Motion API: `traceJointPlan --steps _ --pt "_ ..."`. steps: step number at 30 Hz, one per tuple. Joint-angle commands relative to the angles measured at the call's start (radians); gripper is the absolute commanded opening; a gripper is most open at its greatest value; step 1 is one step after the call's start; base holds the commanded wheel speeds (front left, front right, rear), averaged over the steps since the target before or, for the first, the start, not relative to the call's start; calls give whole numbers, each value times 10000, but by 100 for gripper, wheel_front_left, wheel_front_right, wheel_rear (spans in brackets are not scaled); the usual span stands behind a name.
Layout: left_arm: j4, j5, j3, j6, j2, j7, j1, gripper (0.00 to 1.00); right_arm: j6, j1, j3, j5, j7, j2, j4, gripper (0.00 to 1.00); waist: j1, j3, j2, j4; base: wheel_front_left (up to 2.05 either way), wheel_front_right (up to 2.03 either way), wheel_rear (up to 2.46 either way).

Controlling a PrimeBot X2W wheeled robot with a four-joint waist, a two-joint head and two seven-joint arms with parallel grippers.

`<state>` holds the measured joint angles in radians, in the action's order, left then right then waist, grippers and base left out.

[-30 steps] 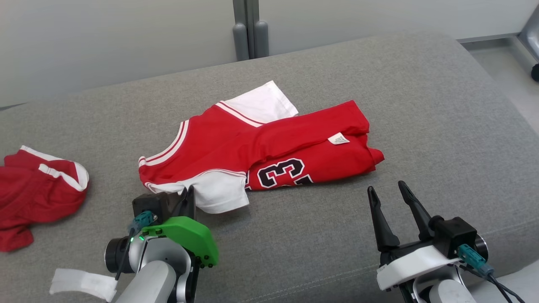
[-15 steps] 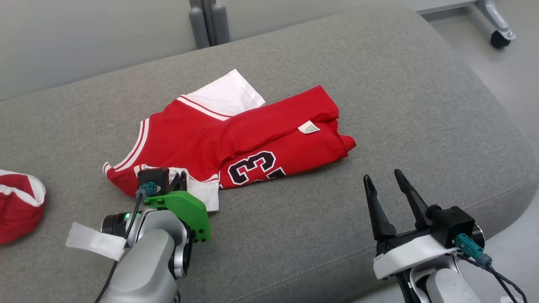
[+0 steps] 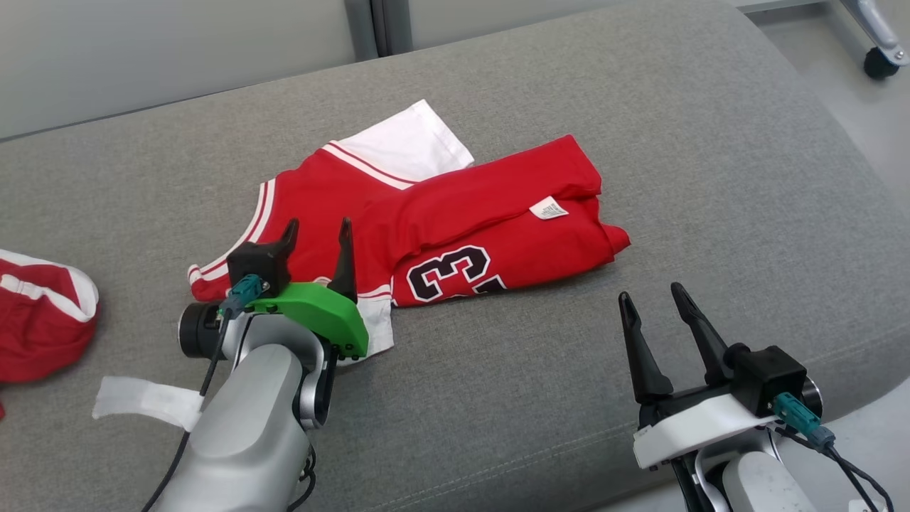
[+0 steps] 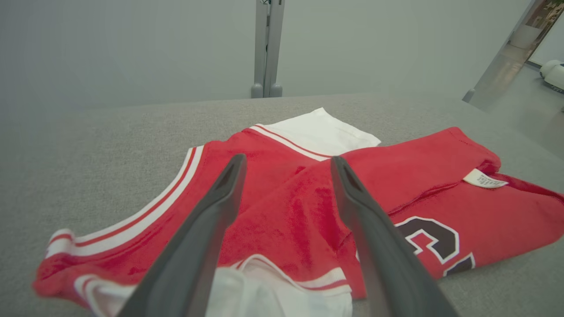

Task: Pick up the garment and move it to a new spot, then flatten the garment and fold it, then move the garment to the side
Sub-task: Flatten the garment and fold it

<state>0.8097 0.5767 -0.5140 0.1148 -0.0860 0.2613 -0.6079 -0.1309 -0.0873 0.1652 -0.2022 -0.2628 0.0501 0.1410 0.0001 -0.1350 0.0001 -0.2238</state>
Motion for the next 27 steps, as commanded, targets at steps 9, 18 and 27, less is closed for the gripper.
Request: traceJointPlan --steps 9,18,27 --pt "-4074 -685 1405 849 -717 33 3190 100 3 314 -91 -85 -36 15 -80 100 -1 344 -1 929 0 0 0" --pt "-4915 103 1526 685 -789 -254 5526 100 3 390 -101 -64 -38 15 -20 100 -1 524 -1 1137 0 0 0" --pt "-4091 259 840 409 -540 -1260 5786 100 3 462 -116 57 -38 14 1 100 -1 751 -1 1231 0 0 0"
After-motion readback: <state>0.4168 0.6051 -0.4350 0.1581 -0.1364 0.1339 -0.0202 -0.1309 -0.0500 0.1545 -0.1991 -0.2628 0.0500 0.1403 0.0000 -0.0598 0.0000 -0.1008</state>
